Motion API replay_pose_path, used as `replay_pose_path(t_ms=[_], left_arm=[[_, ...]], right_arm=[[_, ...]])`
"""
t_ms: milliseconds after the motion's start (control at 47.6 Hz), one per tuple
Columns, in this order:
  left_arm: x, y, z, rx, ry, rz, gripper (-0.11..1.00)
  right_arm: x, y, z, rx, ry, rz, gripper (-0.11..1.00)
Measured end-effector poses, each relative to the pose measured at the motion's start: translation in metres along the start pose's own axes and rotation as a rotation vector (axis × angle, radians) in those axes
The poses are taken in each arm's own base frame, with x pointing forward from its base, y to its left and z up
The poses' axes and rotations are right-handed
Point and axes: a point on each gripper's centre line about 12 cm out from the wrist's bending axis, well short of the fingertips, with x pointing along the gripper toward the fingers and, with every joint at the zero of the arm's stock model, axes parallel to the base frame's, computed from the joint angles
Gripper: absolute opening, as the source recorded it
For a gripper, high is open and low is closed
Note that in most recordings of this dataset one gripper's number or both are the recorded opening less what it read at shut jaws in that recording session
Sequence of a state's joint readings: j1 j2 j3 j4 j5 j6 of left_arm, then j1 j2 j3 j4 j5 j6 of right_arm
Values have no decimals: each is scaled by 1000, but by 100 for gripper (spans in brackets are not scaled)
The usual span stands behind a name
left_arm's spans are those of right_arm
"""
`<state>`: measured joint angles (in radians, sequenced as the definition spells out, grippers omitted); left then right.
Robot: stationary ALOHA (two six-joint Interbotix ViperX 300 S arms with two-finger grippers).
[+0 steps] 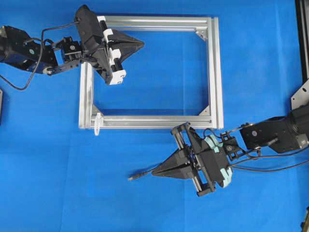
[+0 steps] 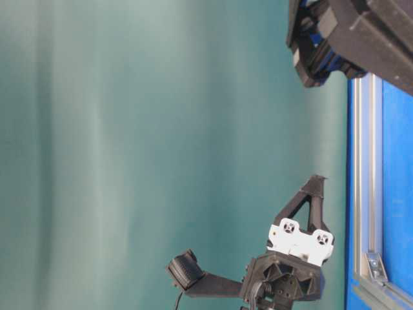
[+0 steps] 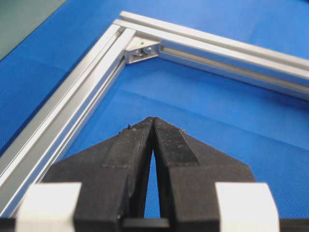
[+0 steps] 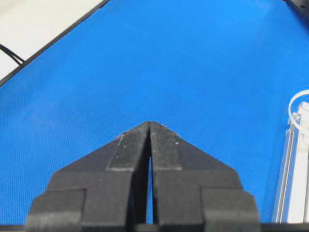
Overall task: Insert the wire through the string loop located on the left side.
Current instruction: 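Open the right gripper and lower it over the black USB cable end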
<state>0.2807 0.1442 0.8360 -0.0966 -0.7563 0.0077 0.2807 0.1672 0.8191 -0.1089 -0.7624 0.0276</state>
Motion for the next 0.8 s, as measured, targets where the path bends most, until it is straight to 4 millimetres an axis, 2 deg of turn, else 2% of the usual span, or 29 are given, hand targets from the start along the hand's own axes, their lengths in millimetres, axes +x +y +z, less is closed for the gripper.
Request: replay_pose_path(t_ms=[105,210,294,441,504,798], left_arm=[[0,0,1,1,-2,-1,0],[0,0,0,1,0,-1,0],[0,0,0,0,0,0,0],[0,0,0,1,0,-1,0],[0,0,0,1,0,-1,0],[0,0,1,1,-2,-1,0]], right_arm=[[0,0,0,18,0,0,-3],[0,0,0,40,0,0,11],[0,0,0,57,0,-1,29],[0,-1,0,77,-1,-12,74],[0,-2,0,83,-1,-18,89],[1,-4,-2,108,2,-40,88]])
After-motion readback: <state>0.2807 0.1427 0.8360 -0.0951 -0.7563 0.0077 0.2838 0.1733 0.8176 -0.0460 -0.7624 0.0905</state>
